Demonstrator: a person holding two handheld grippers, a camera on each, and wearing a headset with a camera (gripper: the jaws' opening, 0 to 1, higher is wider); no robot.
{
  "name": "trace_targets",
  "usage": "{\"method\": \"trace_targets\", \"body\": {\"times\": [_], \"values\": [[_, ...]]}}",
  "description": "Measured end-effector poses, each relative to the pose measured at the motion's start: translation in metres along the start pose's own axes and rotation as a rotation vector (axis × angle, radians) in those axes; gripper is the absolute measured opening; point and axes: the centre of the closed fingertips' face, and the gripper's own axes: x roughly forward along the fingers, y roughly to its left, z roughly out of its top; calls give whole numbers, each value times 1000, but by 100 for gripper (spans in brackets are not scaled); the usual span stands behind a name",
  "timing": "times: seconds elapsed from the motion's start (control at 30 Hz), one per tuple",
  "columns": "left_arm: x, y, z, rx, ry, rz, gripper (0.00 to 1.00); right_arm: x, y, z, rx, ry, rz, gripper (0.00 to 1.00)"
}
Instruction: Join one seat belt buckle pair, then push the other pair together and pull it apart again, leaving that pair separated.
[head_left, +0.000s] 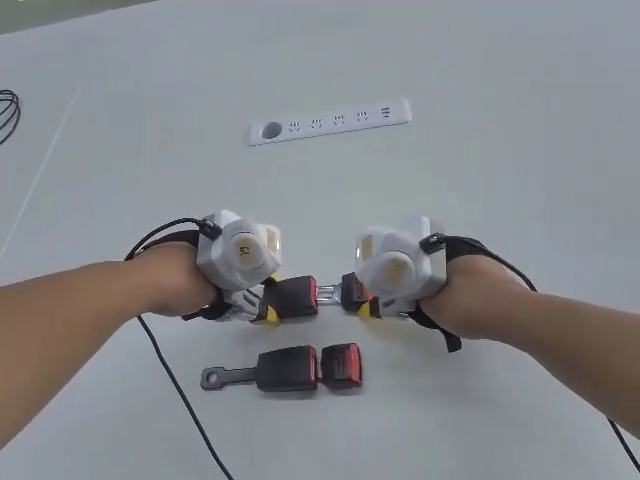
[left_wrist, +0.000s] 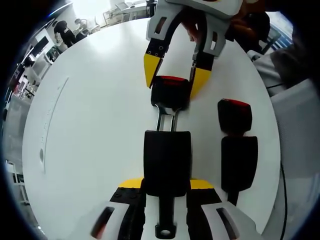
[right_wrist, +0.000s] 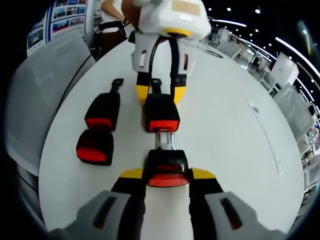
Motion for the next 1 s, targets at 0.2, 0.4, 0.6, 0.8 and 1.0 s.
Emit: {"method": "trace_targets", "body": {"times": [0.2,0.4,0.6,0.8,1.0], "values": [[0,0,-1,9,2,0,31,4,5,8,-11,-16,5,31],[-1,-1,0,28,-4,-1,30,5,5,9,16,-33,38,30],[-1,-2,0,52,-1,-3,30,6,7,12,-14,-24,33,29],[-1,-1,0,45,-5,2,30,9,5,13,-16,-24,47,29],[-1,0,0,38,-3,-2,29,16,5,22,-11,-49,48,28]]}}
